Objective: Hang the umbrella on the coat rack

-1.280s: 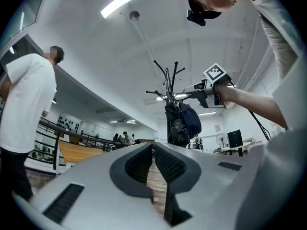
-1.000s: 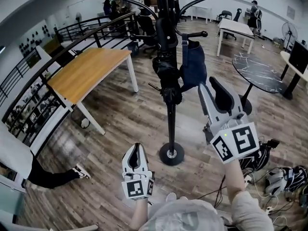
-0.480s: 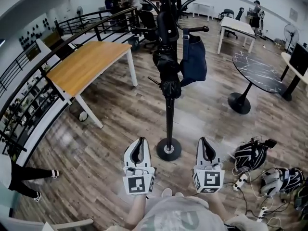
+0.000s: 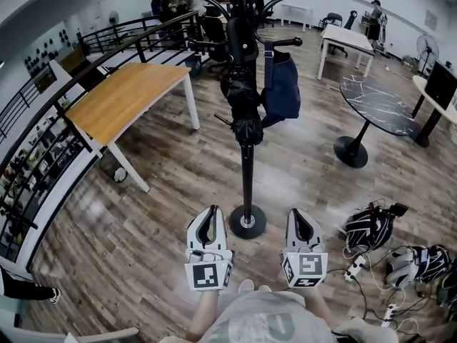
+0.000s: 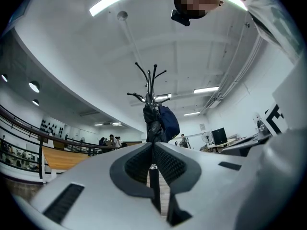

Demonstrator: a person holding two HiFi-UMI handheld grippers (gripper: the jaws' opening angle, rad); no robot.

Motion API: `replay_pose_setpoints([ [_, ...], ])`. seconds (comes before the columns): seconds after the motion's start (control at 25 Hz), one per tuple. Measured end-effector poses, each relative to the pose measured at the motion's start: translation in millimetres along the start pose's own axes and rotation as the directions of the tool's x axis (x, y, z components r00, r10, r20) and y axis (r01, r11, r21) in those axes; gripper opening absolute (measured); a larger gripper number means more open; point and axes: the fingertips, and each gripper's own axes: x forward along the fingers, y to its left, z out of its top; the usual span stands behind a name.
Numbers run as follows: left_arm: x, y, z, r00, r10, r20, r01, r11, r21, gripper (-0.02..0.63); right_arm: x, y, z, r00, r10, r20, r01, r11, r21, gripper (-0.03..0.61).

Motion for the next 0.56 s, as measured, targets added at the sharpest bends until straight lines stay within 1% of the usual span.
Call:
replay_pose_setpoints([
  [0.2, -3.2, -0.2, 3.5, 1.000, 0.003, 0.004, -0.003, 1.000, 0.002, 0.040, -3.6, -1.9, 8.7, 1.000, -0.001, 0.020, 0.001, 1.000, -0.005, 0.031],
  [0.56, -3.3, 0.1, 4.6, 1.000, 0.002, 0.004, -0.002, 1.000, 0.006, 0.039, -6.9, -6.3, 9.9, 1.000, -0.012, 0.020, 0.012, 1.000, -0.009, 0.031],
])
